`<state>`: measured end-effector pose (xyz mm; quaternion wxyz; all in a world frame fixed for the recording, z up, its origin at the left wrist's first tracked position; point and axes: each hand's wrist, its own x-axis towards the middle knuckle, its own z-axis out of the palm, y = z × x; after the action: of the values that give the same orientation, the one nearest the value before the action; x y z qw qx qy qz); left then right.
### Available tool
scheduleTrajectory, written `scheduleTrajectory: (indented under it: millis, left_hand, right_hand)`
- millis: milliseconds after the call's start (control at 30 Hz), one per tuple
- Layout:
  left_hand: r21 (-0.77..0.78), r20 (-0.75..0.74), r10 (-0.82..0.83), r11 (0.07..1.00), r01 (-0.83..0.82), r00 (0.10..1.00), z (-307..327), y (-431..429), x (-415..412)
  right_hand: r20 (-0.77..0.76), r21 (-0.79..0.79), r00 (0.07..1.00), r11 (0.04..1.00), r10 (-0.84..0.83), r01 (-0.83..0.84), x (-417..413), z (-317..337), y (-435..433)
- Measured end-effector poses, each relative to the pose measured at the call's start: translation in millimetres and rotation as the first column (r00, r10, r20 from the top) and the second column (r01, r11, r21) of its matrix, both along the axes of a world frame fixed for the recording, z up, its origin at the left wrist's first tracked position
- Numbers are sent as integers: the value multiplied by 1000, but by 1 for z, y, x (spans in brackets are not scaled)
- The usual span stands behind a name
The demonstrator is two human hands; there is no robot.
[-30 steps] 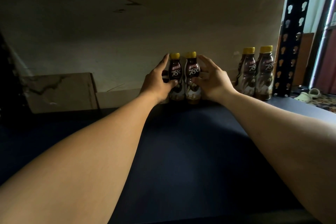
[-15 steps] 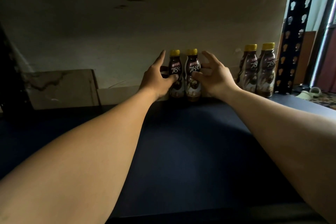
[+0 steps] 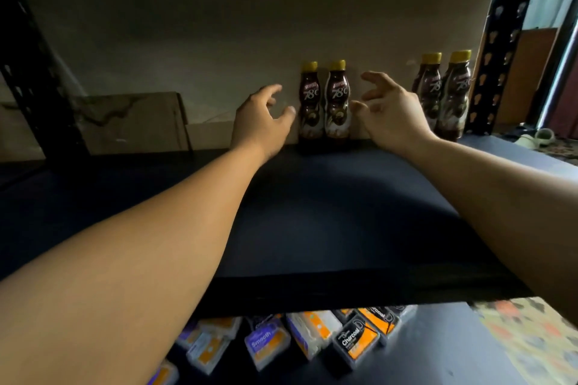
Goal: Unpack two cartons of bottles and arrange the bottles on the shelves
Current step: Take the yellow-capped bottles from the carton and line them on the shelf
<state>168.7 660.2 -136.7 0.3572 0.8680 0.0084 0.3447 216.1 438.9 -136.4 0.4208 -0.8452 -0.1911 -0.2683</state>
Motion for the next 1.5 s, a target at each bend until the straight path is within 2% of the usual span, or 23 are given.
scheduleTrajectory:
  millis: [67,133,233,267,333,433,533,633,700,733,800,833,900,1033,1133,1200,1300,1400,1500]
  left_hand:
    - [-21,-77,-71,997,69,995,-3,1,-20]
    - [-48,-217,-185,983,178,959,-10,-1,-45]
    - [9,-362,-271,956,294,892,-22,-6,-95]
    - [21,-358,-281,951,308,891,-25,-8,-113]
    - [5,-318,-293,950,311,902,-29,-12,-150]
    - [-28,-263,-306,951,309,915,-36,-19,-204]
    - [-74,-130,-315,948,308,940,-53,-25,-256]
    - [-136,-220,-346,937,322,912,-82,-23,-302]
    - [-85,-399,-385,919,384,832,-106,-13,-325]
    - [-55,-530,-392,901,431,752,-117,-9,-336]
    - [-44,-788,-332,870,491,518,-142,2,-355]
    - [-40,-866,-282,862,506,412,-156,8,-362]
    - [24,-939,-167,840,543,300,-183,16,-375]
    - [117,-981,6,816,566,194,-229,24,-390]
    - [115,-984,26,846,520,176,-257,30,-393]
    - [81,-985,-4,875,477,175,-279,33,-393]
    - [61,-974,-38,904,423,223,-315,36,-392]
    - [84,-962,-31,912,402,271,-349,42,-393]
    - [42,-956,-63,936,349,286,-373,47,-393]
  right_hand:
    - [-55,-33,998,999,16,-18,-24,-4,-3]
    - [-129,-55,990,996,61,-69,-53,-9,-4]
    - [-314,-123,937,972,153,-200,-101,-18,-7]
    - [-351,-162,921,958,166,-235,-118,-22,-8]
    - [-324,-211,932,948,163,-239,-154,-30,-10]
    - [-247,-137,953,967,177,-215,-212,-44,-9]
    - [-169,-145,971,970,168,-193,-264,-66,-8]
    - [-236,-110,945,960,228,-259,-305,-93,-10]
    - [-373,-167,883,916,284,-366,-323,-112,-12]
    - [-452,-243,845,872,287,-426,-330,-121,-14]
    - [-631,-357,735,748,250,-560,-340,-140,-17]
    - [-712,-357,665,698,226,-620,-344,-150,-17]
    - [-801,-352,573,636,174,-686,-348,-173,-14]
    - [-838,-382,535,585,108,-716,-354,-224,-1]
    - [-871,-343,485,604,83,-719,-365,-256,10]
    - [-869,-349,489,604,79,-717,-368,-282,17]
    - [-863,-325,495,639,101,-697,-369,-320,29]
    - [-880,-259,459,688,121,-678,-369,-355,38]
    - [-868,-302,487,681,92,-667,-367,-384,47]
